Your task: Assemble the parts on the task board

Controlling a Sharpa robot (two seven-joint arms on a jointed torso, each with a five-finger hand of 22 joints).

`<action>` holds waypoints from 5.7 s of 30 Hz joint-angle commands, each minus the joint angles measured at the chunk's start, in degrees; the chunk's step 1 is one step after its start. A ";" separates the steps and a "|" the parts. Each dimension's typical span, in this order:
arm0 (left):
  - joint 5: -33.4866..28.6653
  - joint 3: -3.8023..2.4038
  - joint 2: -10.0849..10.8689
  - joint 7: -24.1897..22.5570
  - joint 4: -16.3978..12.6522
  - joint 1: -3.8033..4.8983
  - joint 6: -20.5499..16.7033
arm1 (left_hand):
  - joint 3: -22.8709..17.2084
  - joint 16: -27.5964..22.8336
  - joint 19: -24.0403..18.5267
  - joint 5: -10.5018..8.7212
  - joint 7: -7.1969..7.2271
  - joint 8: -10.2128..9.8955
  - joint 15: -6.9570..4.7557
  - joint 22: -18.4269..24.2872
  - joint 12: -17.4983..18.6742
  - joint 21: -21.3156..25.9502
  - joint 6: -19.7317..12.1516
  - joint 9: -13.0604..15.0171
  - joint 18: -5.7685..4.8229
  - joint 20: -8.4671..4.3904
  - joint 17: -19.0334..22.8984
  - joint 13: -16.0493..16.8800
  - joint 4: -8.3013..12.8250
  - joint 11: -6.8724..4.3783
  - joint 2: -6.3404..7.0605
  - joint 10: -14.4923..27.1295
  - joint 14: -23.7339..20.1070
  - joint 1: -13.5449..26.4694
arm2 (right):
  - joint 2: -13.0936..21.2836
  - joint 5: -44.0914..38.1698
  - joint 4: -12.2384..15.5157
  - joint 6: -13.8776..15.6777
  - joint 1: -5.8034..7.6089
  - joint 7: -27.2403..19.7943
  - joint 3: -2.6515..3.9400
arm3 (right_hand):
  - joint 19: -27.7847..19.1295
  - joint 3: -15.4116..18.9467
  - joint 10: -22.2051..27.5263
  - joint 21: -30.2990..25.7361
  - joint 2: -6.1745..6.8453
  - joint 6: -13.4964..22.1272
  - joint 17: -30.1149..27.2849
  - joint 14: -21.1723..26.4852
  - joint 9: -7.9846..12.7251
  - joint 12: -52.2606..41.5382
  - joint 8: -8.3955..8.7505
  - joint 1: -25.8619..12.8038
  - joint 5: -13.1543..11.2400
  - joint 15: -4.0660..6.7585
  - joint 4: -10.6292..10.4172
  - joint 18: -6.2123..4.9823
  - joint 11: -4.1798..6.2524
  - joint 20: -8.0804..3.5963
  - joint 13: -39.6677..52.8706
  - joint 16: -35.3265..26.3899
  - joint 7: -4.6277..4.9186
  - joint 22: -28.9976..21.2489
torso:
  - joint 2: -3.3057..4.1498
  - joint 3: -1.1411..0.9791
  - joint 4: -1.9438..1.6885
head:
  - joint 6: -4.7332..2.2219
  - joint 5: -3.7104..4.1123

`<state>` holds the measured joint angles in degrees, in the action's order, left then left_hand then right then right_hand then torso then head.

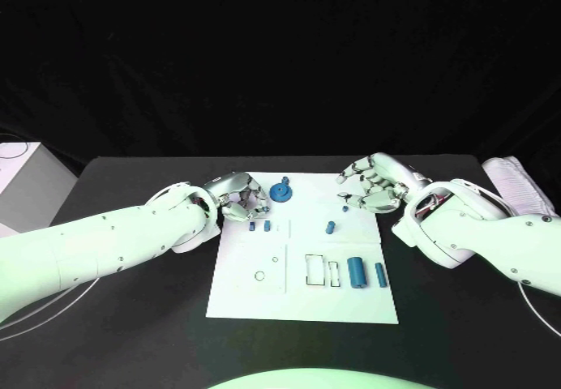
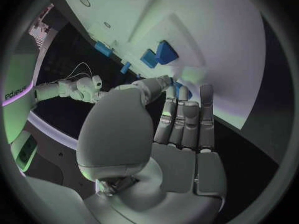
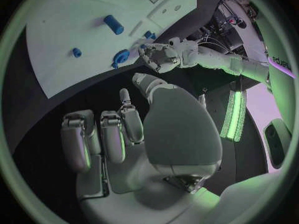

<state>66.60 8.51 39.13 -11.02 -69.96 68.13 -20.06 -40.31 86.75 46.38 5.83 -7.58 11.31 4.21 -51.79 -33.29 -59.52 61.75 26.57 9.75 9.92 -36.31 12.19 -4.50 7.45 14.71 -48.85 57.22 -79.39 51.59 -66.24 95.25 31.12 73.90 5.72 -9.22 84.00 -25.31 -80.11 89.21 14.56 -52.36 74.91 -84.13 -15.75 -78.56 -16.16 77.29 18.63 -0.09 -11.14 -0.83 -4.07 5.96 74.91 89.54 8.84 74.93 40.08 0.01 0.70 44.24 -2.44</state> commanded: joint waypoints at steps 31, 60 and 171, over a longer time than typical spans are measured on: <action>3.10 0.00 -0.18 4.69 0.02 -0.01 3.14 | -0.07 0.26 -0.12 -0.18 -0.51 0.04 -0.57 -0.24 -0.62 -0.58 0.03 0.03 0.85 -0.15 0.64 0.25 0.71 -0.57 -0.84 0.24 -0.59 -0.31 | 0.20 -0.58 0.15 -0.22 -0.04 -0.31 0.00 | 5.48 -0.42 -0.20 -0.26 0.01 0.25 13.47 -5.43 0.07 -0.02 -0.33 -0.63 -0.07 0.33 0.02 0.55 0.15 -0.25 4.64 -0.33 -0.05 14.38 | 0.00 0.02 0.02 | 0.07 0.02; 2.81 -0.02 0.01 5.45 0.06 -0.01 2.02 | 0.28 0.24 -0.32 -0.28 -1.14 -0.75 -0.47 -0.31 -0.96 -0.53 -1.24 -0.31 0.77 -0.19 1.42 0.49 0.55 -0.45 -0.28 1.35 -1.15 0.31 | 0.24 -0.61 0.14 -0.14 -0.04 -0.29 0.00 | 5.48 -0.42 -0.20 -0.26 0.01 0.25 13.47 -5.43 0.07 -0.02 -0.33 -0.63 -0.07 0.33 0.02 0.55 0.15 -0.25 4.64 -0.33 -0.05 14.38 | -0.02 0.00 0.02 | -0.10 0.07; -60.09 -6.31 16.90 -8.18 -20.24 0.54 10.42 | 6.42 -14.81 0.56 -0.39 -3.99 -2.05 0.51 6.90 -2.19 9.98 -10.81 -5.55 0.77 0.51 16.47 -0.79 -2.69 0.81 -0.55 1.53 -8.85 0.38 | -9.06 -30.79 -13.80 -12.41 -4.21 8.65 -0.12 | 2.12 -11.79 7.52 -11.34 -1.86 -8.39 -1.57 -2.58 -2.58 72.08 -3.03 1.03 -4.06 1.88 8.52 -1.78 1.69 -2.35 -65.90 -9.95 -2.79 8.09 | 0.01 0.00 0.08 | -0.14 1.88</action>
<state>6.96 2.25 56.05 -19.22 -89.99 68.59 -10.65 -34.30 72.21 46.59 5.77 -11.56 9.12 4.72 -44.94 -35.72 -49.93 51.39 21.07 9.74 10.55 -19.76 11.50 -7.19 8.10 14.79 -47.63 47.91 -79.00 42.64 -95.55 81.45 20.65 69.95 13.73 -9.20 84.01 -37.09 -71.60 77.74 13.46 -60.42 73.39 -84.13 -18.28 -6.39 -19.04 78.06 14.38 1.36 -2.68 -3.09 -3.30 4.08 8.90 79.77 6.08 74.94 40.13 0.02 0.75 44.05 -0.64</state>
